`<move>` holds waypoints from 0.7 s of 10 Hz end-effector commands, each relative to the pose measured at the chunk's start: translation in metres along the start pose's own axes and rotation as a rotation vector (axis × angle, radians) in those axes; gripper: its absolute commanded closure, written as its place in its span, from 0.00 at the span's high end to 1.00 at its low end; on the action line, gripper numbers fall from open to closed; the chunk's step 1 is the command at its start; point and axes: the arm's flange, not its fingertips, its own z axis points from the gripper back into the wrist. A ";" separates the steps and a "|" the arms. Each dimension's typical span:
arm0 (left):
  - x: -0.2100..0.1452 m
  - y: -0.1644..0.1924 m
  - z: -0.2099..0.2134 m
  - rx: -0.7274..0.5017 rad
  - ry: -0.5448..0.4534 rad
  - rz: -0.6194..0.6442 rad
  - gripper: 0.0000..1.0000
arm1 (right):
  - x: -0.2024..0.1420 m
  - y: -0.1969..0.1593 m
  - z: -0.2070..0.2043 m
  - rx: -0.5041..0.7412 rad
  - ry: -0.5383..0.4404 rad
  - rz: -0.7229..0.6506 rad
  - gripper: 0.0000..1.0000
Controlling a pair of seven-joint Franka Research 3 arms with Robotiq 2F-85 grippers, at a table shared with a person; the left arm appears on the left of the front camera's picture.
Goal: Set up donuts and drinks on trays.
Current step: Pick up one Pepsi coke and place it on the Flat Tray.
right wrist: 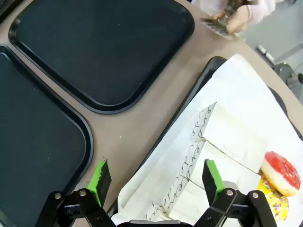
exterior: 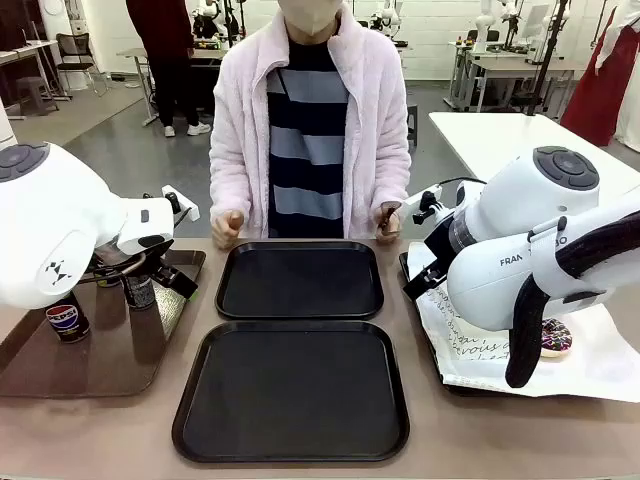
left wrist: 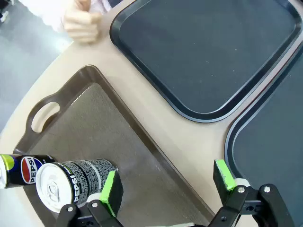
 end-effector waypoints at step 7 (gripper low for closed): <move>0.000 0.000 0.000 0.000 0.000 0.000 1.00 | 0.000 0.000 0.000 0.000 0.000 0.000 1.00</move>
